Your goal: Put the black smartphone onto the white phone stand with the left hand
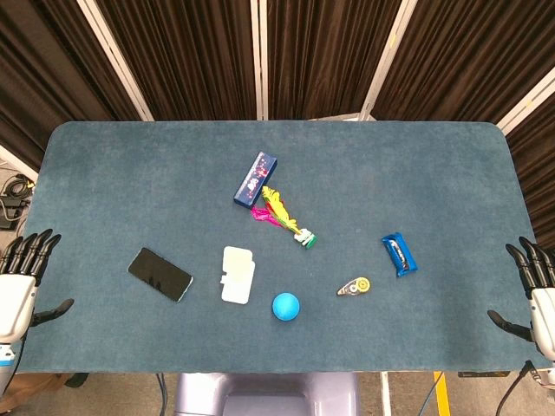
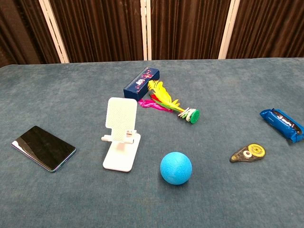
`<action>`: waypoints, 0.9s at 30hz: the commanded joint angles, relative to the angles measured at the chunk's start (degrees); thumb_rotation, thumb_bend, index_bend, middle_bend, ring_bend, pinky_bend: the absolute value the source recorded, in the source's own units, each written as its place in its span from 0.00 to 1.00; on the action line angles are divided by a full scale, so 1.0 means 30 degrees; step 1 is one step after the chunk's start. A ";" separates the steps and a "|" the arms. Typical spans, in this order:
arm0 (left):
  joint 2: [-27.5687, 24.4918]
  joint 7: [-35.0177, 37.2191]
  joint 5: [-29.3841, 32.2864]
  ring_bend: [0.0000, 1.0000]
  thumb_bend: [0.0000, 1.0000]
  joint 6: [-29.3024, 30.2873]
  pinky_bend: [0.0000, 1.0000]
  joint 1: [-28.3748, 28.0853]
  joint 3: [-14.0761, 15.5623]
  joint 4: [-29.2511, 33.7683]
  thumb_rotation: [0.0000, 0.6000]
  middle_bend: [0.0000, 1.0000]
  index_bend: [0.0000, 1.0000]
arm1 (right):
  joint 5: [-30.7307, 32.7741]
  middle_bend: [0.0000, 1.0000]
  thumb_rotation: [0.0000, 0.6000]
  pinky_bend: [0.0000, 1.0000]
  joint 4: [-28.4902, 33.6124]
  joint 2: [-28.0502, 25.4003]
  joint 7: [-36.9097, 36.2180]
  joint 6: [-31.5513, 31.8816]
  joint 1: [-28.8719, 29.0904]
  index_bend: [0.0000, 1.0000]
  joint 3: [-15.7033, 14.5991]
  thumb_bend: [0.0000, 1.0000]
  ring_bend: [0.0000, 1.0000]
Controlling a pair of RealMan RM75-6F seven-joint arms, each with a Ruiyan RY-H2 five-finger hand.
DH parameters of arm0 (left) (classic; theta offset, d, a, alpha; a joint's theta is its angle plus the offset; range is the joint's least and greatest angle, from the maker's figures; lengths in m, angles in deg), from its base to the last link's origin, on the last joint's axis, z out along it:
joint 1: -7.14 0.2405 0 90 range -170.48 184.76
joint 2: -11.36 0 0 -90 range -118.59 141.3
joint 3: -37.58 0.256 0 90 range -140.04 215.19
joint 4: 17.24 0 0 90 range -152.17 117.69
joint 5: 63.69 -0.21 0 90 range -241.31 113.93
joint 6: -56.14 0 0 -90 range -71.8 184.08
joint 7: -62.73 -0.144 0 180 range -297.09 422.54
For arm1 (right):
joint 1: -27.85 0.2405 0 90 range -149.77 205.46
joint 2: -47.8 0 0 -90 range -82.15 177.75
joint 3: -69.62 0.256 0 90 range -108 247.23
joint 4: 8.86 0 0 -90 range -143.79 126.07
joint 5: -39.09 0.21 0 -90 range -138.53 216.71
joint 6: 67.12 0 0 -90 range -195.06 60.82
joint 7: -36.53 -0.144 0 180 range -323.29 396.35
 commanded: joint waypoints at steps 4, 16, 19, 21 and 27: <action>0.0036 -0.0082 0.0097 0.00 0.00 -0.0118 0.00 -0.0023 0.0008 -0.0062 1.00 0.00 0.00 | 0.0020 0.00 1.00 0.00 0.0002 -0.0023 -0.0072 -0.0045 0.0017 0.00 0.0008 0.00 0.00; 0.0401 0.0370 0.0168 0.00 0.00 -0.5197 0.00 -0.2572 0.0511 -0.1463 1.00 0.00 0.00 | 0.0681 0.00 1.00 0.00 -0.0101 -0.0128 -0.0347 -0.0299 0.0056 0.00 0.0213 0.00 0.00; 0.1222 -0.0288 0.0256 0.00 0.00 -0.6939 0.00 -0.3758 0.0381 -0.2839 1.00 0.00 0.00 | 0.0837 0.00 1.00 0.00 -0.0132 -0.0072 -0.0211 -0.0526 0.0155 0.00 0.0245 0.00 0.00; 0.1972 -0.1131 0.0333 0.00 0.00 -0.8232 0.00 -0.4564 0.0422 -0.3821 1.00 0.00 0.00 | 0.0977 0.00 1.00 0.00 -0.0135 -0.0032 -0.0059 -0.0668 0.0210 0.00 0.0270 0.00 0.00; 0.3528 -0.0687 -0.0809 0.00 0.00 -0.9788 0.03 -0.5952 0.0852 -0.6019 1.00 0.00 0.03 | 0.1301 0.00 1.00 0.00 -0.0072 0.0139 0.0414 -0.0974 0.0310 0.00 0.0293 0.00 0.00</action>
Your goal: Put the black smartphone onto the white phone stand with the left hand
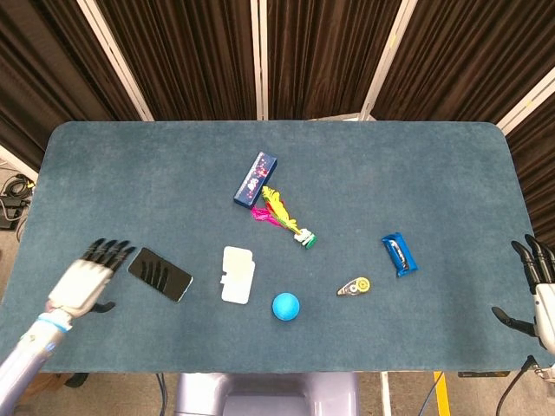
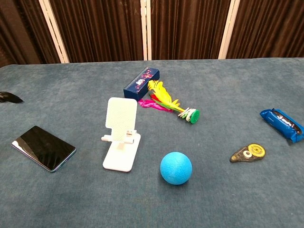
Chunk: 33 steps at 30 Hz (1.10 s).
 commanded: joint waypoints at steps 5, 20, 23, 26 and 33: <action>0.2436 0.1982 -0.2515 0.07 0.00 -0.0515 0.12 -0.1686 0.0747 -0.3880 1.00 0.04 0.14 | 0.0194 0.00 1.00 0.00 0.0090 0.0222 0.0633 -0.0324 0.0140 0.00 -0.0018 0.00 0.00; 0.4404 0.3213 -0.2984 0.14 0.00 -0.1351 0.21 -0.3486 0.0974 -0.7138 1.00 0.11 0.20 | 0.0374 0.00 1.00 0.00 0.0074 0.0352 0.0985 -0.0510 0.0211 0.00 -0.0010 0.00 0.00; 0.4601 0.3065 -0.2894 0.14 0.00 -0.1697 0.21 -0.3720 0.1058 -0.7375 1.00 0.11 0.21 | 0.0430 0.00 1.00 0.00 0.0056 0.0383 0.1055 -0.0555 0.0232 0.00 0.0003 0.00 0.00; 0.4867 0.2892 -0.2750 0.14 0.00 -0.2047 0.21 -0.3925 0.1147 -0.7649 1.00 0.11 0.21 | 0.0480 0.00 1.00 0.00 0.0036 0.0410 0.1122 -0.0612 0.0258 0.00 0.0010 0.00 0.00; 0.5438 0.2632 -0.2480 0.22 0.00 -0.2202 0.27 -0.4136 0.1414 -0.8153 1.00 0.19 0.29 | 0.0598 0.00 1.00 0.00 -0.0019 0.0446 0.1148 -0.0708 0.0302 0.00 0.0045 0.00 0.00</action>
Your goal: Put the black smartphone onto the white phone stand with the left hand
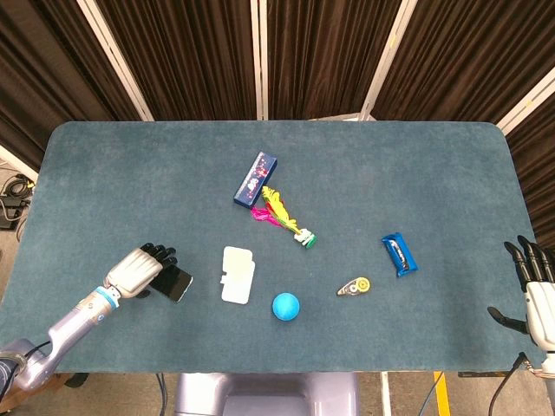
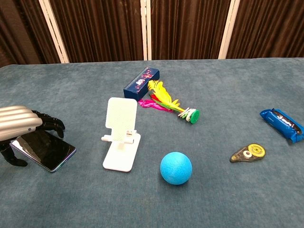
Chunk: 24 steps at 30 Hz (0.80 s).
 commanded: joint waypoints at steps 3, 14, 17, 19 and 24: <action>0.0431 -0.0152 0.0046 0.34 0.00 0.0546 0.35 0.0070 0.0060 -0.0457 1.00 0.32 0.44 | 0.0002 0.00 1.00 0.00 -0.0026 0.0008 -0.0013 0.0006 0.0002 0.00 0.0006 0.00 0.00; 0.0089 0.0661 -0.1869 0.46 0.00 0.4885 0.45 0.0071 0.0197 -0.1798 1.00 0.47 0.62 | 0.0091 0.00 1.00 0.00 -0.0046 0.0020 -0.0029 -0.0082 0.0044 0.00 0.0038 0.00 0.00; 0.0035 0.0849 -0.2843 0.46 0.00 0.6550 0.45 -0.0166 0.0166 -0.2566 1.00 0.47 0.62 | 0.0164 0.00 1.00 0.00 -0.0043 0.0014 -0.0044 -0.0106 0.0057 0.00 0.0070 0.00 0.00; 0.0153 0.0826 -0.3590 0.46 0.00 0.7772 0.45 -0.0374 0.0128 -0.3350 1.00 0.47 0.63 | 0.0213 0.00 1.00 0.00 -0.0048 0.0011 -0.0058 -0.0112 0.0061 0.00 0.0094 0.00 0.00; 0.0668 0.0301 -0.5458 0.46 0.00 1.0711 0.44 -0.1146 -0.0028 -0.5700 1.00 0.47 0.63 | 0.0369 0.00 1.00 0.00 -0.0056 0.0006 -0.0055 -0.0159 0.0077 0.00 0.0152 0.00 0.00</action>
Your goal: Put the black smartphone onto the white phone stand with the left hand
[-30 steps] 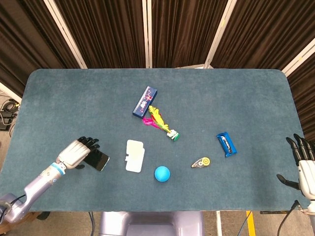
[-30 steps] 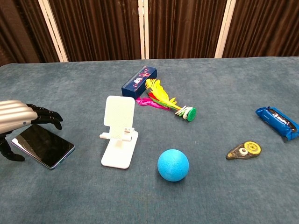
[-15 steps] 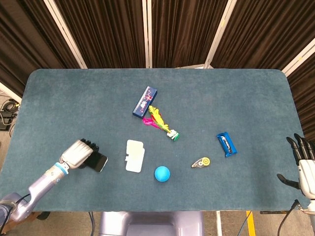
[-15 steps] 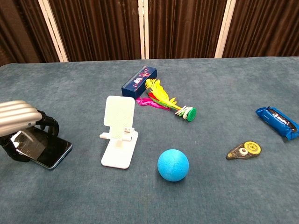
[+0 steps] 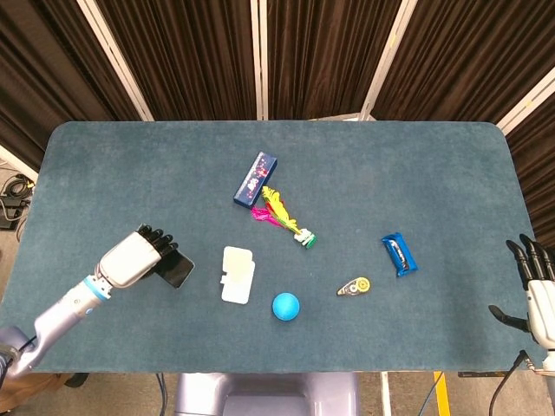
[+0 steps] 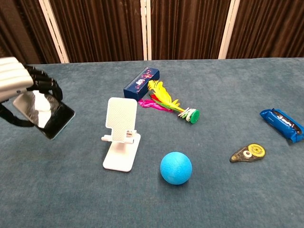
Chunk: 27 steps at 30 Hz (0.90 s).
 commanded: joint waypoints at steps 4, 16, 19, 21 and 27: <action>0.1012 -0.0847 -0.2912 0.46 0.00 0.3764 0.44 -0.2112 -0.0229 -0.4281 1.00 0.47 0.63 | 0.0325 0.00 1.00 0.00 -0.0028 -0.0003 0.0022 -0.0124 0.0045 0.00 0.0116 0.00 0.00; 0.0873 -0.4395 -0.5978 0.44 0.00 0.3375 0.39 -0.6521 0.0777 -0.5020 1.00 0.44 0.61 | 0.1273 0.00 1.00 0.00 -0.0523 0.0015 -0.0309 -0.0447 0.0051 0.00 0.0394 0.00 0.00; 0.0759 -0.4964 -0.6333 0.44 0.00 0.2881 0.38 -0.7275 0.1041 -0.4695 1.00 0.44 0.61 | 0.1419 0.00 1.00 0.00 -0.0637 -0.0022 -0.0500 -0.0460 0.0015 0.00 0.0452 0.00 0.00; 0.0701 -0.5341 -0.6581 0.44 0.01 0.2493 0.38 -0.7781 0.1196 -0.4479 1.00 0.44 0.61 | 0.1541 0.00 1.00 0.00 -0.0714 -0.0048 -0.0608 -0.0468 -0.0018 0.00 0.0490 0.00 0.00; 0.0495 -0.6027 -0.6510 0.43 0.01 0.1478 0.37 -0.8737 0.1245 -0.3388 1.00 0.44 0.61 | 0.1652 0.00 1.00 0.00 -0.0792 -0.0085 -0.0765 -0.0505 -0.0045 0.00 0.0541 0.00 0.00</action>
